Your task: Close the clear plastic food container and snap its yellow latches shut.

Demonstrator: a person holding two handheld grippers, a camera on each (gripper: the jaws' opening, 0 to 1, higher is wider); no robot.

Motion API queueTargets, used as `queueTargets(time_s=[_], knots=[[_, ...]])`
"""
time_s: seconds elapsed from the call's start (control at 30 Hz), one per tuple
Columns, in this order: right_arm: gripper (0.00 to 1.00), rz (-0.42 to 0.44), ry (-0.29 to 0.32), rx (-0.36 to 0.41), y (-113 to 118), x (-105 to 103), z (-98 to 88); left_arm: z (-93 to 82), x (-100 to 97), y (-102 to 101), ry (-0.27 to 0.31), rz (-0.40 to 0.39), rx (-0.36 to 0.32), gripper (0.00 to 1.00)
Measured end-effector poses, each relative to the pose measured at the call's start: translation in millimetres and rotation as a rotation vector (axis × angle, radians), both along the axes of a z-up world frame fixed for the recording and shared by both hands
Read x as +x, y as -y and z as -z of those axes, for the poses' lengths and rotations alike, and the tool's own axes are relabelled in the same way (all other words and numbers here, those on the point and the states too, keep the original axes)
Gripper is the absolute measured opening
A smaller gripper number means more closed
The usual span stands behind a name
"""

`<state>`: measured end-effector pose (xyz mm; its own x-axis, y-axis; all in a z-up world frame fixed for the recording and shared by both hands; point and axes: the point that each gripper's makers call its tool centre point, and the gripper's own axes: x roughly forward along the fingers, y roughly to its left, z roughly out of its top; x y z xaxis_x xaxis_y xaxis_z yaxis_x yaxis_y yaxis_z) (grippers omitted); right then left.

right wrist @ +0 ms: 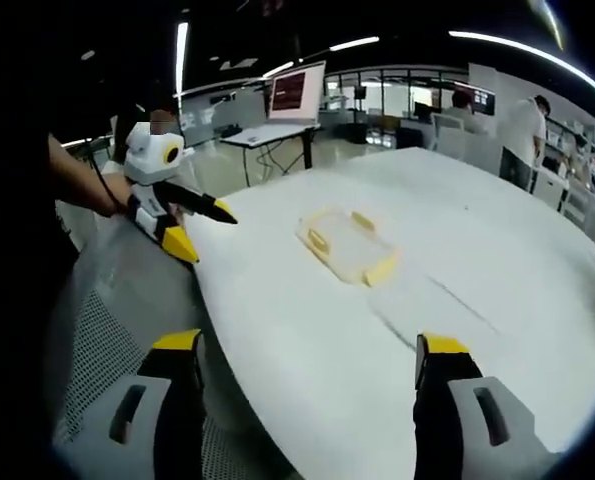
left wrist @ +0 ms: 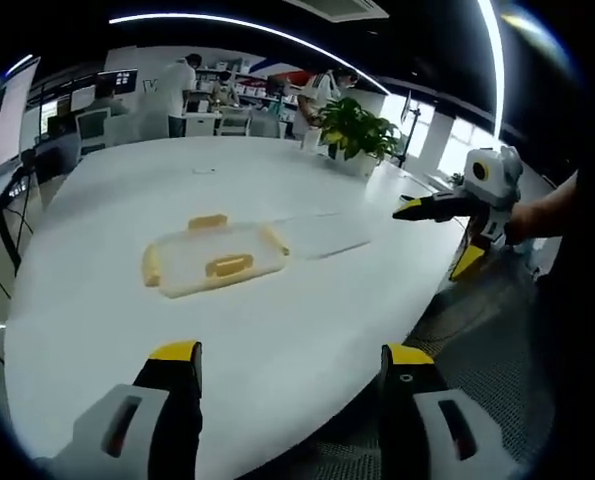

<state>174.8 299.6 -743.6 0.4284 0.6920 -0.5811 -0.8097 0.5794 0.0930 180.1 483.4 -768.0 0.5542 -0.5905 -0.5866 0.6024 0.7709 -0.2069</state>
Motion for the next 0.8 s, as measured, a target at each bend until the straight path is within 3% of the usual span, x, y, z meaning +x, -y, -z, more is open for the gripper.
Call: queueTargets(time_s=[0.4,0.8], knots=[[0.84,-0.015,-0.004,0.008,-14,13,4.5,-6.6,10.6,1,0.009,0.015,-0.012,0.67],[0.78,-0.017,0.017,0.01,-23,34,3.6,-0.8,25.8,-7,-0.013,-0.003,0.002,0.66]])
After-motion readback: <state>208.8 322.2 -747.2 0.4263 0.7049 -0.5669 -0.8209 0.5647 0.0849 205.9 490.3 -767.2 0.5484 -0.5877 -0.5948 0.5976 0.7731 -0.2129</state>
